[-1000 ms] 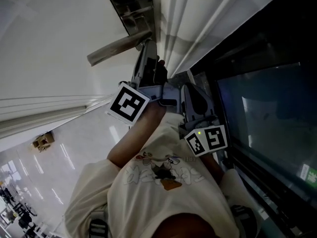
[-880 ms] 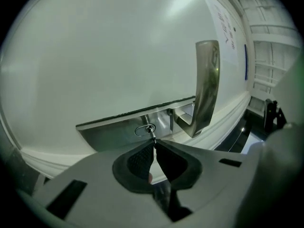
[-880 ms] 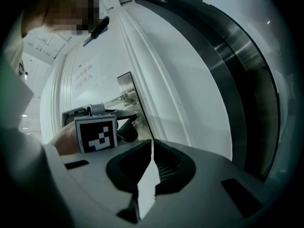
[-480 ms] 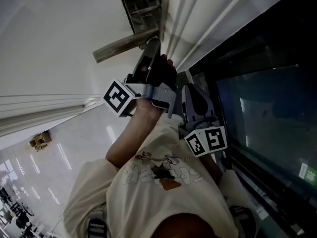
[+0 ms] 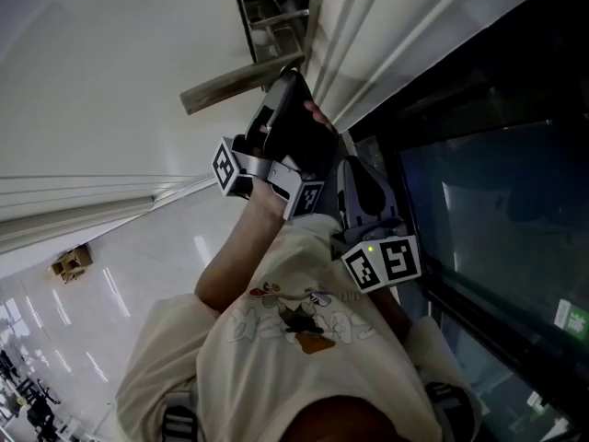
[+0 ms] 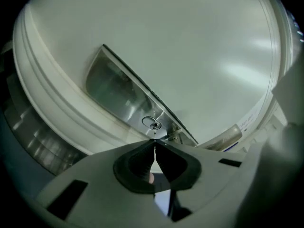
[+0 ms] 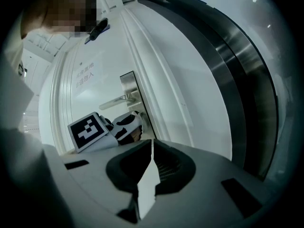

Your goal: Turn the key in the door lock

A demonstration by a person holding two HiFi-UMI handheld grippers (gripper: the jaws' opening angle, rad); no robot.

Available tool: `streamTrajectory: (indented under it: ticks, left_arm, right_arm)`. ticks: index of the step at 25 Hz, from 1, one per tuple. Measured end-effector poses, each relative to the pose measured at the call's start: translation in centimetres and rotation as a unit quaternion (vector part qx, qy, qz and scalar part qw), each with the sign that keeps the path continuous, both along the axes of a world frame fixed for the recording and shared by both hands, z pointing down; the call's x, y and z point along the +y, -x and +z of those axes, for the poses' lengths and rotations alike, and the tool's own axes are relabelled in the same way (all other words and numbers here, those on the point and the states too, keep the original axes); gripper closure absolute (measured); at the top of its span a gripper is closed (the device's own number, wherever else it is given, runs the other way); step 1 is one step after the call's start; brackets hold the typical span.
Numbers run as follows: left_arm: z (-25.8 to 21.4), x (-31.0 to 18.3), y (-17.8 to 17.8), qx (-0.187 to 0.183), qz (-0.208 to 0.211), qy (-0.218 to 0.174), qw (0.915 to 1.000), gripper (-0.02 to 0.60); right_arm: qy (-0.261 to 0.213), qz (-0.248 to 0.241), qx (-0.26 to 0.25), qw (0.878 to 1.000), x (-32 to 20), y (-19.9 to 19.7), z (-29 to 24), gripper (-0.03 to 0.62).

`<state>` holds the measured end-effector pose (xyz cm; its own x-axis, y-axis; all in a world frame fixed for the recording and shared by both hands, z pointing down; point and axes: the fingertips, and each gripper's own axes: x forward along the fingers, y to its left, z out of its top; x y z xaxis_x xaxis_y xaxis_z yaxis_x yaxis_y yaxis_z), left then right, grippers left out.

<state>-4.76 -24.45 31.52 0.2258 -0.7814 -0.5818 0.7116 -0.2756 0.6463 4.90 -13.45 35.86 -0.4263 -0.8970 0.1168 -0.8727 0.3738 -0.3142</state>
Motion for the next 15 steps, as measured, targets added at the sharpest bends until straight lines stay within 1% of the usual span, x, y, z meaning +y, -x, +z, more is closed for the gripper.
streamTrajectory:
  ticks: [2,6,9,10,12,14,15]
  left_arm:
    - [0.0,0.0,0.0,0.011,0.007,-0.009,0.9999,0.567]
    - [-0.2,0.1,0.0,0.005,0.013,-0.024,0.9996,0.564]
    - [-0.7,0.9,-0.4,-0.007,0.031,-0.052,0.9981,0.473]
    - [-0.8,1.4,-0.6,-0.018,0.038,-0.062,0.9972,0.457]
    - [-0.6,3.0,-0.8,-0.054,0.051,-0.076,0.9943,0.451]
    - [0.1,4.7,-0.9,-0.106,0.064,-0.085,0.9887,0.451]
    - [0.5,5.6,-1.1,-0.134,0.072,-0.092,0.9840,0.451]
  right_arm:
    - [0.000,0.001,0.001,1.000,0.0,0.1,0.0,0.585]
    - [0.003,0.003,0.002,1.000,0.2,0.3,0.1,0.585]
    - [0.003,0.006,0.000,1.000,0.3,0.3,0.0,0.585]
    - [0.001,0.007,-0.001,1.000,0.3,0.2,-0.1,0.585]
    - [-0.003,0.009,-0.002,1.000,0.3,0.0,-0.4,0.585]
    - [-0.008,0.012,0.000,1.000,0.1,-0.4,-0.6,0.585]
    - [-0.010,0.013,0.001,1.000,-0.1,-0.5,-0.7,0.585]
